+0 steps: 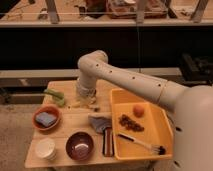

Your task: Place banana in purple bowl

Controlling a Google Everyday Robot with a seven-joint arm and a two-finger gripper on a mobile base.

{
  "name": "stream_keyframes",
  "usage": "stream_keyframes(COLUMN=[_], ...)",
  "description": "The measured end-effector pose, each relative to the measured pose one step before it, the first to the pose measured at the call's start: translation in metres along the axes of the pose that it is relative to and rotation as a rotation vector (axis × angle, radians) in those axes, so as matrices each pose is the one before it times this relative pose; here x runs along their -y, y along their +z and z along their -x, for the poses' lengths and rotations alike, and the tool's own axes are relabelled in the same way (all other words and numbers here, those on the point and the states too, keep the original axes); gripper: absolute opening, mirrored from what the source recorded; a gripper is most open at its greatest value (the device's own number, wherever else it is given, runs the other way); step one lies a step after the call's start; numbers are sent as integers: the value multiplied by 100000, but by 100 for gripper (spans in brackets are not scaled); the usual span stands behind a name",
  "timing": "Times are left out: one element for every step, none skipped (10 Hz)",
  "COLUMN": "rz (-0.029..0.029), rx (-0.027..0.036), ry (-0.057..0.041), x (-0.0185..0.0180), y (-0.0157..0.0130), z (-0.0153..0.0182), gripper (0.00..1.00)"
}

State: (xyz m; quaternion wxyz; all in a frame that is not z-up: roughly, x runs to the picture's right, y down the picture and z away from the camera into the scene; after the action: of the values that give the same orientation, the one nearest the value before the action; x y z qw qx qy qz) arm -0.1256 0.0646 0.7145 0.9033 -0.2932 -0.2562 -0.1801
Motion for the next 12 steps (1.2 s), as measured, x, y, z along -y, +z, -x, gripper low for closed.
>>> stream_keyframes(rz=[754,732,1717,988,268,-89,78,11,-87,167,95,227], rx=[1667,1099,1739,760,187,40,-104,-154,38,1199,1602,1675], ry=[-1286,-858,-2241,-1187,-162,156,-169,206,896,793,834,556], x=[-1876,-1477,-2136,-989,-395,-9,93,37,-186,-518,-700,-715], y=[-178,117,531,319,65,-34,86,109,546,1454,1544,1366], z=[1415,996,1877,910,189,-46,118,-49,72,450,46,18], gripper=[3,3,3,3,3,3,3,3,3,3,3,3])
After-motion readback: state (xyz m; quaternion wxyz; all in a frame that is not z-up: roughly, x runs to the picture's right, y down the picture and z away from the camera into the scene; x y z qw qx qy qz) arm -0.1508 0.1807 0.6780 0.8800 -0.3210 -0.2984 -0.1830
